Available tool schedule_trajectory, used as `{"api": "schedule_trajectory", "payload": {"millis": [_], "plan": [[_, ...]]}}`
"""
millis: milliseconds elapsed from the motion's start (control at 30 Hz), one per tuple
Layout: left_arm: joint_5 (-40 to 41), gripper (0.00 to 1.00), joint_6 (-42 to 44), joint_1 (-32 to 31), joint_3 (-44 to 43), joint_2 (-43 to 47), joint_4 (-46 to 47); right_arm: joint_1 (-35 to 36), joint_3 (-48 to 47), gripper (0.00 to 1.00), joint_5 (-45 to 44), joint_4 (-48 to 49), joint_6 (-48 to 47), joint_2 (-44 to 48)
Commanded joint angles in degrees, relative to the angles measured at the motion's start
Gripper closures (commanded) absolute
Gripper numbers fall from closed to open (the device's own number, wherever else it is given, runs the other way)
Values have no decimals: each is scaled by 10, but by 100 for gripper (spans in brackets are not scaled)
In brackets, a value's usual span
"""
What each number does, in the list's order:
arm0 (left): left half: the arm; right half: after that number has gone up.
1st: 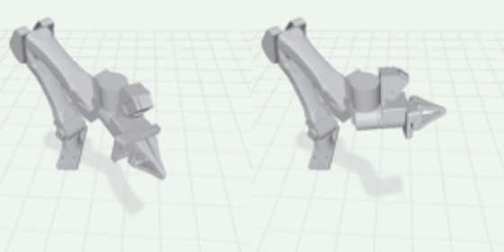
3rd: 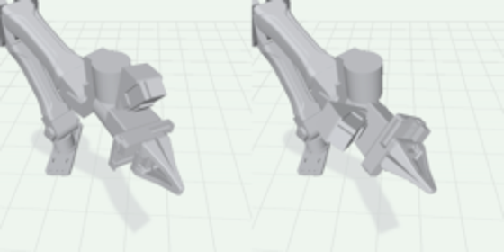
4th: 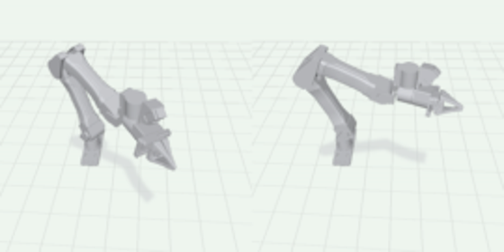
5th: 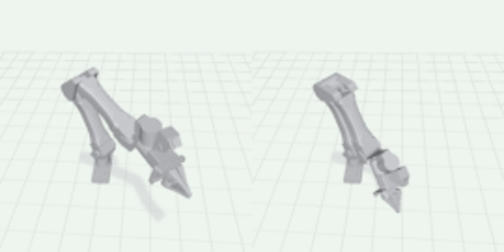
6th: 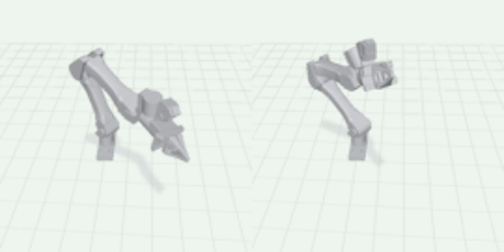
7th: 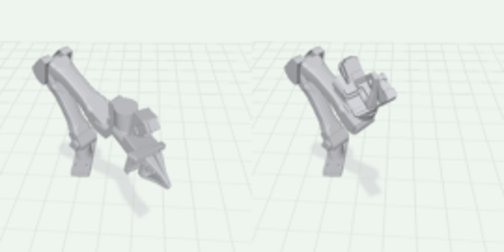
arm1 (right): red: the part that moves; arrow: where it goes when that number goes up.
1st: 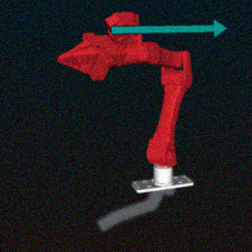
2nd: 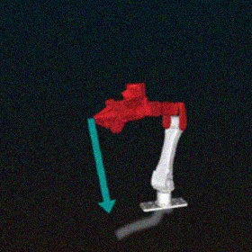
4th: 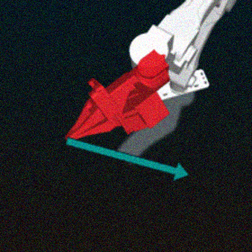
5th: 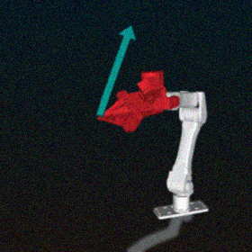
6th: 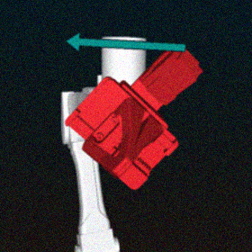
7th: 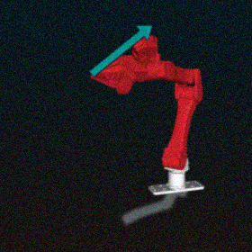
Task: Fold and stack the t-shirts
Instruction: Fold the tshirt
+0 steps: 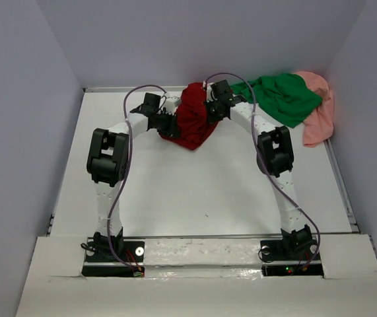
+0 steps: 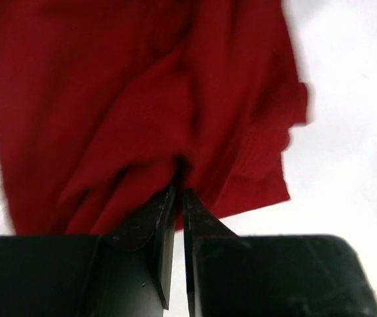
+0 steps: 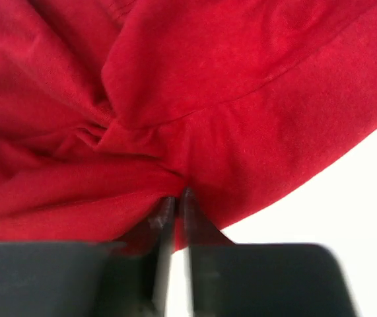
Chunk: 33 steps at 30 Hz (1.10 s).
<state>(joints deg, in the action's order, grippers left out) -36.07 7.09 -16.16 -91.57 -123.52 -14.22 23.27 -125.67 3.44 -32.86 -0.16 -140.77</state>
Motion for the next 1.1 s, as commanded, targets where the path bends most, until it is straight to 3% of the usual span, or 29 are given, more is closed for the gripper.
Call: {"api": "schedule_trajectory", "payload": {"millis": [0, 33, 100, 133, 167, 200, 267, 367, 667, 767, 800, 867, 900, 967, 1000, 1033, 1067], "plan": [[164, 78, -59, 13, 37, 78, 84, -15, -6, 75, -12, 32, -2, -6], [180, 77, -60, 13, 37, 78, 85, -15, 2, 57, -12, 32, -2, -5], [208, 64, -62, 14, 28, 73, 86, -15, 19, 27, -5, 39, -7, 2], [211, 56, -61, 14, 27, 70, 88, -15, 37, 23, -6, 46, -6, 11], [215, 42, -62, 14, 24, 67, 88, -15, 48, 19, -4, 50, -7, 17], [217, 35, -65, 14, 24, 65, 89, -15, 57, 16, 1, 53, -9, 22], [217, 20, -67, 13, 24, 63, 89, -15, 82, 15, 3, 57, -5, 43], [219, 14, -67, 13, 35, 77, 90, -15, 129, 14, 14, 72, -3, 87], [204, 12, -62, 13, 144, 210, 129, -15, 235, 14, 24, 113, -9, 200], [183, 12, -52, 8, 232, 315, 211, -15, 309, 22, 35, 178, -15, 267], [183, 12, -40, -3, 251, 365, 236, -15, 351, 54, 39, 197, -16, 303], [166, 12, -34, -11, 274, 402, 242, -15, 381, 98, 46, 235, -12, 332], [125, 14, -35, -13, 285, 417, 235, -15, 387, 100, 62, 234, -11, 342], [88, 26, -44, -17, 266, 412, 203, -15, 394, 100, 60, 220, -4, 359], [33, 32, -43, -18, 252, 400, 180, -15, 394, 100, 63, 212, -3, 362], [16, 51, -45, -19, 236, 373, 143, -15, 389, 100, 61, 198, -5, 364], [-4, 63, -47, -21, 232, 361, 124, -15, 389, 100, 60, 193, -6, 367]]}}
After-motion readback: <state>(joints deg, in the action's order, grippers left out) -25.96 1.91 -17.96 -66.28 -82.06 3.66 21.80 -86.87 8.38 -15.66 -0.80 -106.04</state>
